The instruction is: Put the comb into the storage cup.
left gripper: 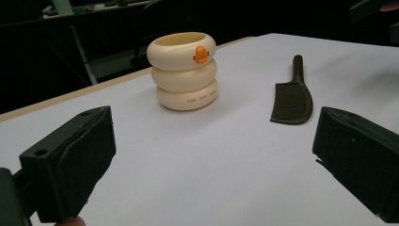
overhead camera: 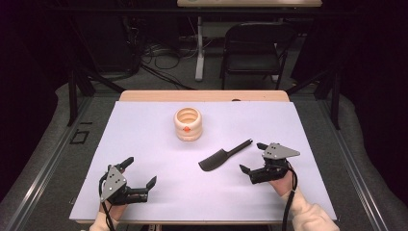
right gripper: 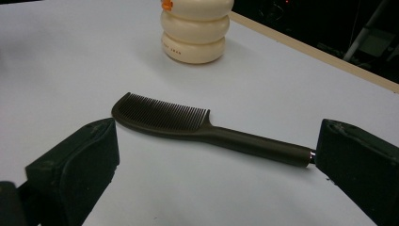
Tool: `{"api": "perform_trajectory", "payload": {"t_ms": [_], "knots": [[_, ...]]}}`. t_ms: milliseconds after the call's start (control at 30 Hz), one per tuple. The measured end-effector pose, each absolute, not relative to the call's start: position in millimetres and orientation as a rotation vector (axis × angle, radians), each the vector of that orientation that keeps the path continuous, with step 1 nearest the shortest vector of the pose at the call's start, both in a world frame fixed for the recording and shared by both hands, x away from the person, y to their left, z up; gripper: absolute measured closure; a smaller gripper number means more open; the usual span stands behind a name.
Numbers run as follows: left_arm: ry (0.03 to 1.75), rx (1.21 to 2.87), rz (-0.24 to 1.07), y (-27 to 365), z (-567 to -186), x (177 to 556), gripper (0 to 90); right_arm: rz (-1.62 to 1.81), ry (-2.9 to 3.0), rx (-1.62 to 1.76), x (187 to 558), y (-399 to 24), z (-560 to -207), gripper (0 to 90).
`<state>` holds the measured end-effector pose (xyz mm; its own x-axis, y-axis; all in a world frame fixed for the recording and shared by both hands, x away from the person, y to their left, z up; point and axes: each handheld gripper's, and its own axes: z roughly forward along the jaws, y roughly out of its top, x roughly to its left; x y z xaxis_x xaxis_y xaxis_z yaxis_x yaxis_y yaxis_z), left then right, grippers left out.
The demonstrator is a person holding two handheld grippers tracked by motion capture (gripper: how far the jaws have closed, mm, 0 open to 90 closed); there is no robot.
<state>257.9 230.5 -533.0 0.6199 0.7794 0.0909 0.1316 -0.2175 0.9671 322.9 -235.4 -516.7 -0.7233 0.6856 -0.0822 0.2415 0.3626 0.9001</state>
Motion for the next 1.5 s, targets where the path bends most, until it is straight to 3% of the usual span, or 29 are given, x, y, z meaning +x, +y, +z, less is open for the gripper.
{"api": "perform_trajectory", "payload": {"t_ms": [1500], "knots": [[0.756,1.711,0.705,229.8,-533.7,259.0,0.0,1.284,2.192,0.9,375.8,-232.8,-524.1,0.0]]}}
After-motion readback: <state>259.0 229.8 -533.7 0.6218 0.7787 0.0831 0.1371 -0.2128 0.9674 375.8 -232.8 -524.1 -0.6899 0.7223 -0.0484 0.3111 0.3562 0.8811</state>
